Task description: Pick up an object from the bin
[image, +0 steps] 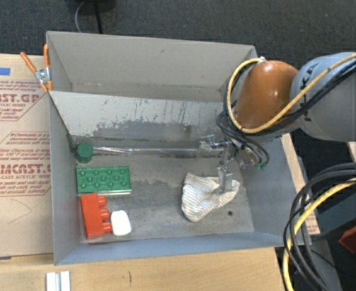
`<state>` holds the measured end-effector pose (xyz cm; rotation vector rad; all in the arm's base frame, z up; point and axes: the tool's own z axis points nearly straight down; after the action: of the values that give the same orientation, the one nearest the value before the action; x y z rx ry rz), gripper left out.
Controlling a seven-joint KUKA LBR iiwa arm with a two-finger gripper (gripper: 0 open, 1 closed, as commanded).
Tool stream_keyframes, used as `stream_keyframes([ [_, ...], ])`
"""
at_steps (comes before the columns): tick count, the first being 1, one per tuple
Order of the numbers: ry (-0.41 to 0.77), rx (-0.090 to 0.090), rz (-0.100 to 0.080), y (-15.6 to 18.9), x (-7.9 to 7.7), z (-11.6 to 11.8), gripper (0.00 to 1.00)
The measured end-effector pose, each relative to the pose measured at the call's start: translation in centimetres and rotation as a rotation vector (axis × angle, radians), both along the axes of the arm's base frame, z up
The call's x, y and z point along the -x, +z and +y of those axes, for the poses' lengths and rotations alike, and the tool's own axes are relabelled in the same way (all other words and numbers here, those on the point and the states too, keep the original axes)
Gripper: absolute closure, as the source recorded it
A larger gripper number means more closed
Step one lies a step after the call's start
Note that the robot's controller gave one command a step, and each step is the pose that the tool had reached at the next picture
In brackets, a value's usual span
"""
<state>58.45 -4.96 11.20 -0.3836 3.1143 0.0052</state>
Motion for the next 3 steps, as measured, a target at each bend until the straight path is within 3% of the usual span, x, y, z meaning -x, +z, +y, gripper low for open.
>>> stream_keyframes([
  [1, 0.017, 0.006, 0.0, -2.8, 2.0, -1.7, 0.0],
  [2, -0.02, 0.0, 0.001, -3.9, 2.7, 2.9, 0.0],
  [3, -0.028, 0.0, -0.002, -4.0, 2.9, 3.8, 0.0],
])
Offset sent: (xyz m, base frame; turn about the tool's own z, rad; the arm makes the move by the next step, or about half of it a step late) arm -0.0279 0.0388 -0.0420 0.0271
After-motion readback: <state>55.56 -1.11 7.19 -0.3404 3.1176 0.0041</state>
